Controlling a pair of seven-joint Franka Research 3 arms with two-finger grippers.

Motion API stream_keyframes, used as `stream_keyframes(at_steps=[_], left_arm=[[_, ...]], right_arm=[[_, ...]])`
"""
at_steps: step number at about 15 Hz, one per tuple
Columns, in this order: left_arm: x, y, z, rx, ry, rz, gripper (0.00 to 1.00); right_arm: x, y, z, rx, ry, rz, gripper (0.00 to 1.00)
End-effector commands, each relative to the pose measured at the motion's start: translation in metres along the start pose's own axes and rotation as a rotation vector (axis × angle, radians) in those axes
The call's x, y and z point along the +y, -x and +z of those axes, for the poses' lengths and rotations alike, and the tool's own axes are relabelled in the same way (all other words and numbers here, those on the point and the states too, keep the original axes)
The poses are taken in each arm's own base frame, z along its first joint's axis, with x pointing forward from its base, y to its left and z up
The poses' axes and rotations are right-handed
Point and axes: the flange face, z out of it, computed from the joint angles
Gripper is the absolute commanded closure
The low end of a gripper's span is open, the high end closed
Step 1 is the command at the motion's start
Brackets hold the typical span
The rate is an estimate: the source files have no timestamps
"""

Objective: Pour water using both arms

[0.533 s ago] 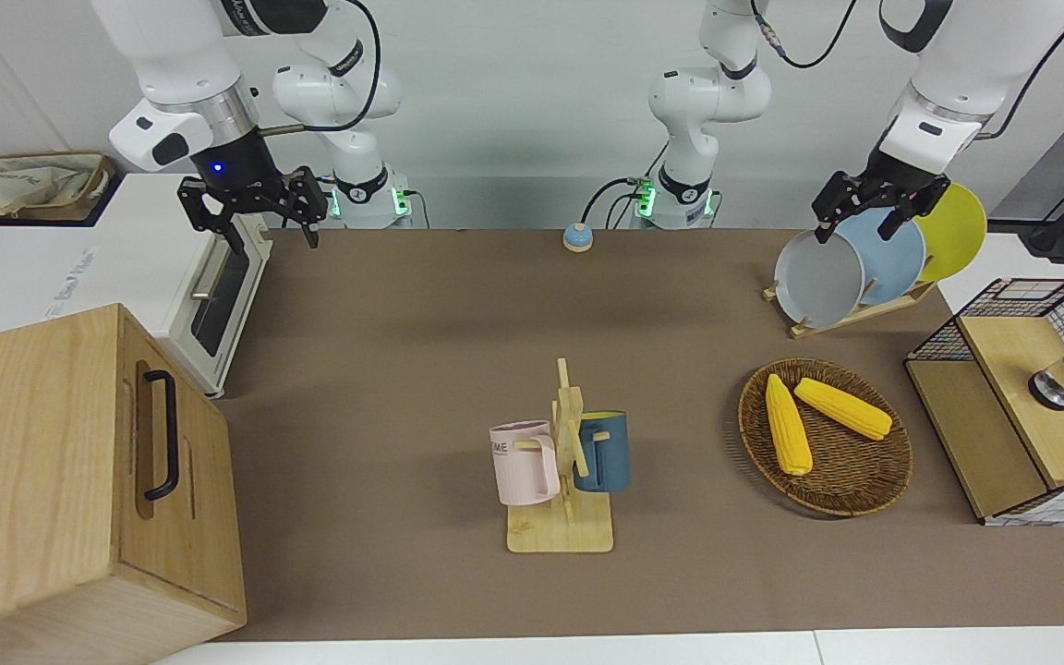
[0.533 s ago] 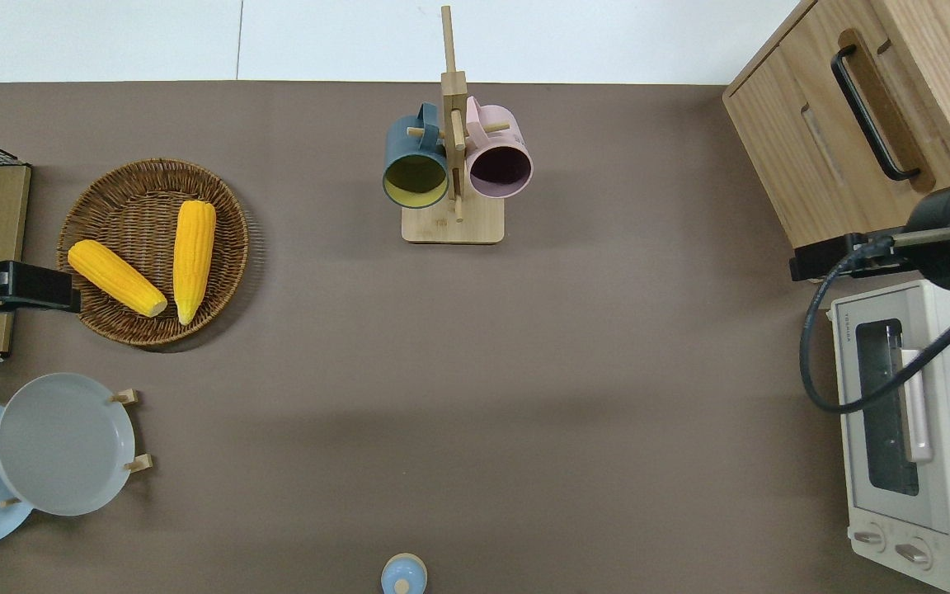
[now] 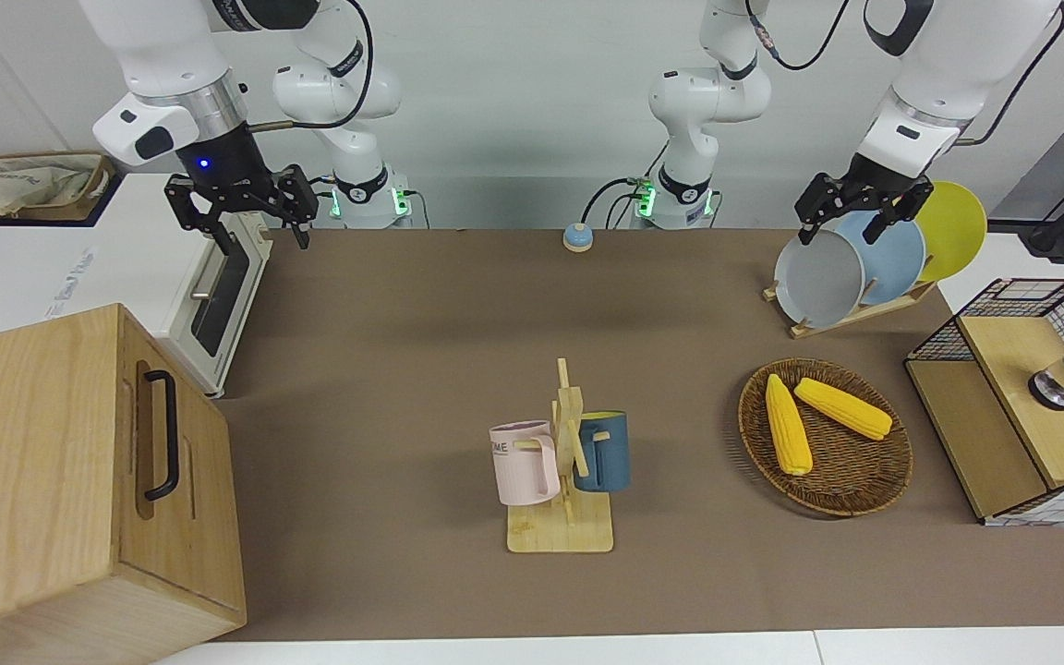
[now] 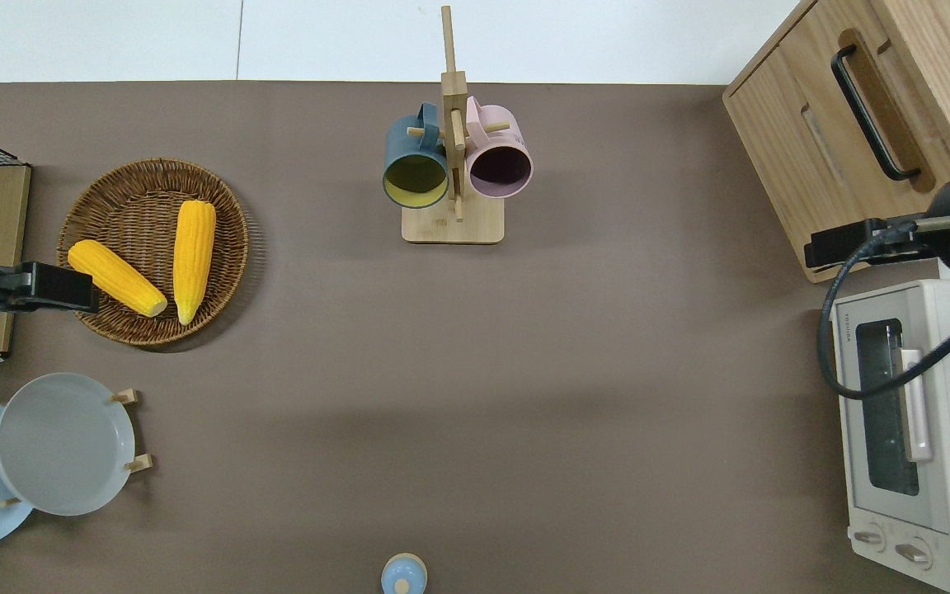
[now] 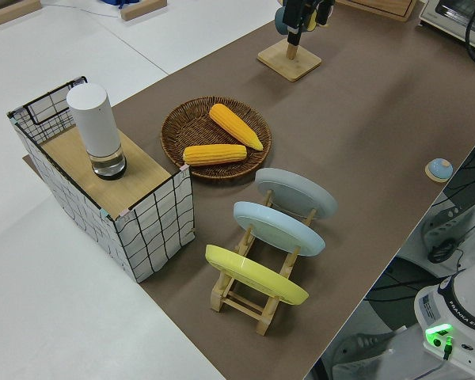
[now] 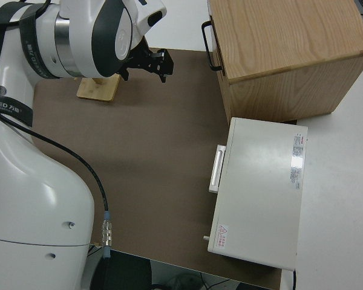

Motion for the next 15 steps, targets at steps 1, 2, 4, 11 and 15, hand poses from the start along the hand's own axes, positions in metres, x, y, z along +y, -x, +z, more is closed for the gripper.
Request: stream_keyframes(at_steps=[1, 2, 4, 11, 15], left_arm=[[0.0, 0.001, 0.0, 0.0, 0.008, 0.008, 0.0], [0.0, 0.001, 0.0, 0.0, 0.005, 0.009, 0.0], [-0.001, 0.0, 0.001, -0.002, 0.0, 0.011, 0.0], [-0.032, -0.007, 0.012, -0.019, -0.024, 0.054, 0.0], [-0.064, -0.014, 0.016, 0.009, -0.032, 0.058, 0.0]], right_arm=[[-0.002, -0.004, -0.001, 0.008, -0.019, -0.018, 0.011], [-0.004, -0.005, -0.002, 0.009, -0.019, -0.021, 0.011], [-0.006, -0.005, -0.002, 0.011, -0.018, -0.03, 0.011], [-0.038, -0.016, 0.012, 0.091, -0.037, -0.179, 0.011], [-0.064, -0.028, 0.03, 0.147, -0.049, -0.217, 0.011]])
